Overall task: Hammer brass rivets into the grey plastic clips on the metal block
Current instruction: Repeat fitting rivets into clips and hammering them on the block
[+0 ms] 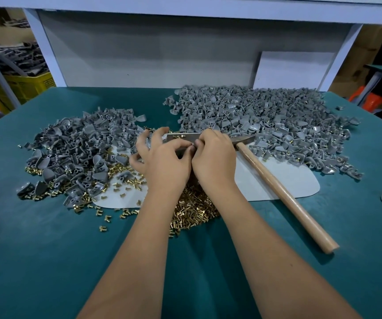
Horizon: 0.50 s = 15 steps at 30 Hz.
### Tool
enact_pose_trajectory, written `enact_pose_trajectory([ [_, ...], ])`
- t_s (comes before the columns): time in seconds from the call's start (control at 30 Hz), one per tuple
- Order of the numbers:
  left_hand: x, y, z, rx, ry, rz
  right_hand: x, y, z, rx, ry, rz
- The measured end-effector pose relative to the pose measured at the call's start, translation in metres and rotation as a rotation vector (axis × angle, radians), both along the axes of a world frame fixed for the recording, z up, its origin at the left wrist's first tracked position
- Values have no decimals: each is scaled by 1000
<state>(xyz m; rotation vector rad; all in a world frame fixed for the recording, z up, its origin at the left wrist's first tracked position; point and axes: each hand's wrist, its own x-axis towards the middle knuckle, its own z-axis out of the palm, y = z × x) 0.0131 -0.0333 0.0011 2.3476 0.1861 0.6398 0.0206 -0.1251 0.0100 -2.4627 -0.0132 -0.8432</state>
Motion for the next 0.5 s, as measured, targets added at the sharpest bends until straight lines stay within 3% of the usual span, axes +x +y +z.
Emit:
enact_pose_trajectory([
  [0.3, 1, 1, -2, -46, 9, -50, -9, -14, -5, 8, -54, 118],
  [0.4, 2, 2, -3, -56, 32, -75, -17, -37, -2, -61, -53, -70],
  [0.5, 2, 3, -3, -65, 53, -86, -25, -72, -2, -244, 165, -347],
])
